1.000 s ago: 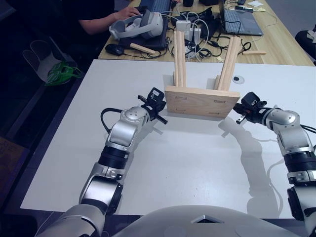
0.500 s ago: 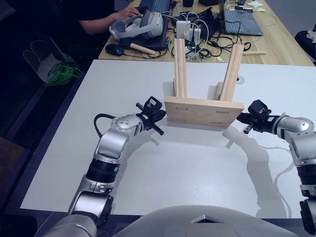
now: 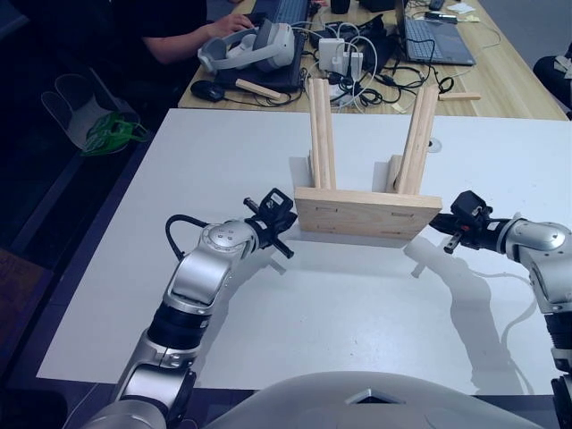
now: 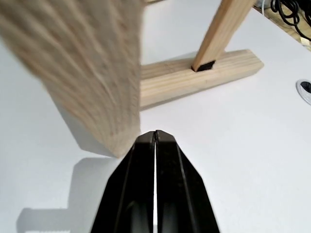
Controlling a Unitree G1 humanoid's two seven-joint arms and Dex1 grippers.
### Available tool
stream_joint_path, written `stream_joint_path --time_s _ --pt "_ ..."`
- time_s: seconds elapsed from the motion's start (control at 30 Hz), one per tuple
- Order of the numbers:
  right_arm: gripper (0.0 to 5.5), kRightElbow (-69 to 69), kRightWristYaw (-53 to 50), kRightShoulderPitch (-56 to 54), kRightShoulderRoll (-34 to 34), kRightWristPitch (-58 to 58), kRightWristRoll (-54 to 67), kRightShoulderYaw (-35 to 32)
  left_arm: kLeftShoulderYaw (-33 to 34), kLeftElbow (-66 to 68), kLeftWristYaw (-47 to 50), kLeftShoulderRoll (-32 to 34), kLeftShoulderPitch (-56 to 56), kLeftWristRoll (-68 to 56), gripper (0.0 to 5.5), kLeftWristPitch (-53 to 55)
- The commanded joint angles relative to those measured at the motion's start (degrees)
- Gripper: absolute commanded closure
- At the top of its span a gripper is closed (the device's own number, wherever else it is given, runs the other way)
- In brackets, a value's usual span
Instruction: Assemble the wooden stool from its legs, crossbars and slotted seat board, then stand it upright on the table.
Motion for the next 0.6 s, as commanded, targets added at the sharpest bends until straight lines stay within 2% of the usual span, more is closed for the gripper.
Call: stream_joint_path --time_s 0.03,0.2,0.4,0.6 --pt "5.50 2.6 -2.8 -1.7 -0.5 -0.7 -3.1 1.2 -1.2 -0.1 1.5 0.0 1.4 1.4 5.46 0.6" --pt "5.50 4.7 -4.4 -2.5 0.2 -1.1 -5.8 3.4 -2.9 -0.9 1.5 0.2 1.6 1.6 5.46 1.6" --pt "5.50 3.8 -3.0 -1.7 0.0 0.3 -7.7 7.2 -6.2 6.2 1.2 -1.5 -2.0 2.4 5.46 0.1" --pt "5.50 3.8 -3.7 -1.8 0.4 1.3 -8.6 8.1 -4.8 7.8 5.1 -4.1 -2.1 3.7 5.46 1.7"
